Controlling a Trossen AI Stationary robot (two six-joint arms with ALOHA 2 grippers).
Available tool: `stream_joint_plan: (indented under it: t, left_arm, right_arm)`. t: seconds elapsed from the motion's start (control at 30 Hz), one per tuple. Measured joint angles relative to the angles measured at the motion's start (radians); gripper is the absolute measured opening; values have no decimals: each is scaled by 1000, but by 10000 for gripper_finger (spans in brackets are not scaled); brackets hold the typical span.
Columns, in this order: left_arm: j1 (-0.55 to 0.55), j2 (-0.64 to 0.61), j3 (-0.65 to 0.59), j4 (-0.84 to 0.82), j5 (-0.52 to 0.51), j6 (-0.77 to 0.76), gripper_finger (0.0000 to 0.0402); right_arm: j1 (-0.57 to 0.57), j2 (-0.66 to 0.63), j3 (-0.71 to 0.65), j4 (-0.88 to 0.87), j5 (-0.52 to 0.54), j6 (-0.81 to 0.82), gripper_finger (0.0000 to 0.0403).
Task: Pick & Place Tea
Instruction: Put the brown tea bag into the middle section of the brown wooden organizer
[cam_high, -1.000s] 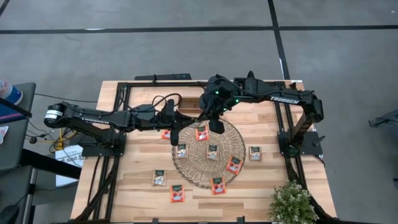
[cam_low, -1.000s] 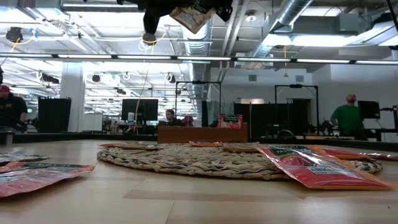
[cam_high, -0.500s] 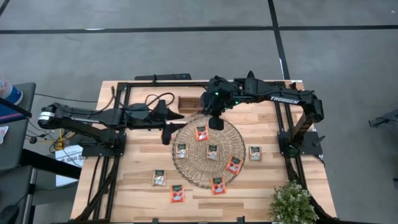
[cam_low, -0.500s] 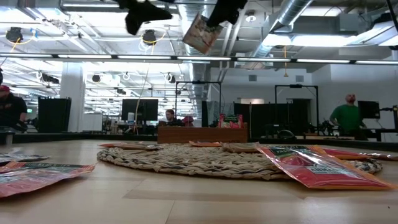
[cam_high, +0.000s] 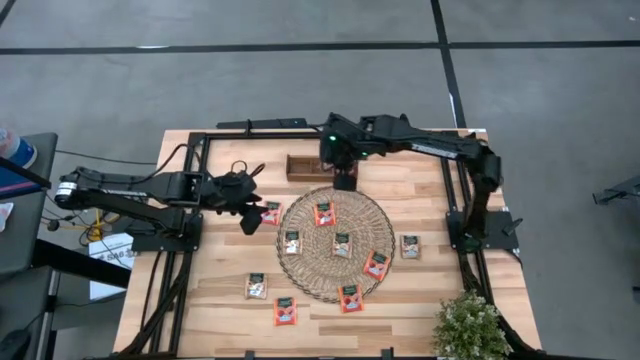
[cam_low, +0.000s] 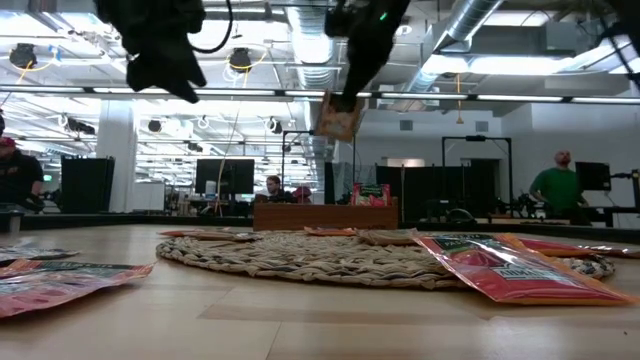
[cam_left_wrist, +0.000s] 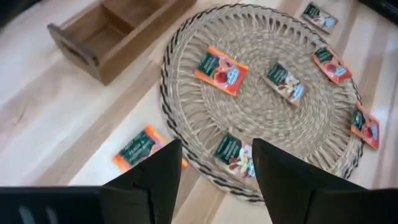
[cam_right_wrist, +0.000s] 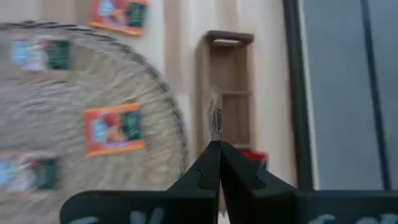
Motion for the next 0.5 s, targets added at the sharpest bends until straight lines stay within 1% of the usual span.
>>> stream_joint_plan:
  t: [0.13, 0.3, 0.4, 0.5]
  left_arm:
    - [0, 6, 0, -39, -10, 26, 188]
    - [1, -7, -16, -44, -126, 27, 188]
    - [6, -46, -57, -38, -161, 22, 188]
    - [12, -110, -129, 36, -158, 28, 188]
  right_arm:
    - [-32, 93, 97, -28, 1, -60, 0]
    - [-58, 217, 244, -129, 21, -138, 0]
    - [-73, 284, 333, -180, 20, -143, 0]
    - [-89, 342, 394, -222, 9, -148, 0]
